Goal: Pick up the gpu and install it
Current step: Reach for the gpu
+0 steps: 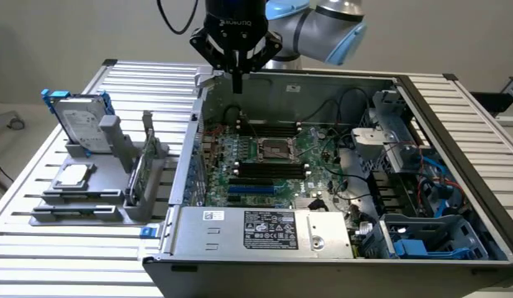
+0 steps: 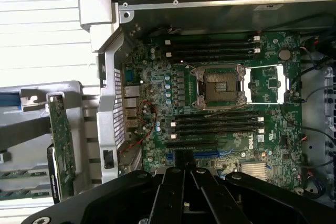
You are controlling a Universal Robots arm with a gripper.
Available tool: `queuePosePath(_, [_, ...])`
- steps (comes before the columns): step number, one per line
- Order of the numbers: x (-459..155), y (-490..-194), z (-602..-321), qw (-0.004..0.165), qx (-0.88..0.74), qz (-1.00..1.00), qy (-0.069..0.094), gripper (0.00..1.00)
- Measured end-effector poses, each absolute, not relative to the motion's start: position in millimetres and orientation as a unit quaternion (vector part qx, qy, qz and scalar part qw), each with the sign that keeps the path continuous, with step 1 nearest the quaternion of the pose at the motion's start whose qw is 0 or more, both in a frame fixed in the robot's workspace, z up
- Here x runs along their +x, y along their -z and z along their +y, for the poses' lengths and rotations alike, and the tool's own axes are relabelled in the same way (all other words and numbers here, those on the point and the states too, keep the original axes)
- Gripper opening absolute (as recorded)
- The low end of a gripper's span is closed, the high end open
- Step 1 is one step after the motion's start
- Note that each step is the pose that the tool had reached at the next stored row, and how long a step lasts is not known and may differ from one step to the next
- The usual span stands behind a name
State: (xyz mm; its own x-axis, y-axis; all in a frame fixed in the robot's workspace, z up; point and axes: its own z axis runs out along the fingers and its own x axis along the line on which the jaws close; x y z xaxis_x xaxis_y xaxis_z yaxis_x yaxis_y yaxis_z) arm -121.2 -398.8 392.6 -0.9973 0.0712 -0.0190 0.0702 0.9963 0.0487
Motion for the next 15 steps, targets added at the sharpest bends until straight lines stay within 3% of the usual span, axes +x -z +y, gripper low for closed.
queuePosePath(15, [-176.6, -389.7, -401.0, 0.010, 0.035, 0.999, -0.018, 0.11])
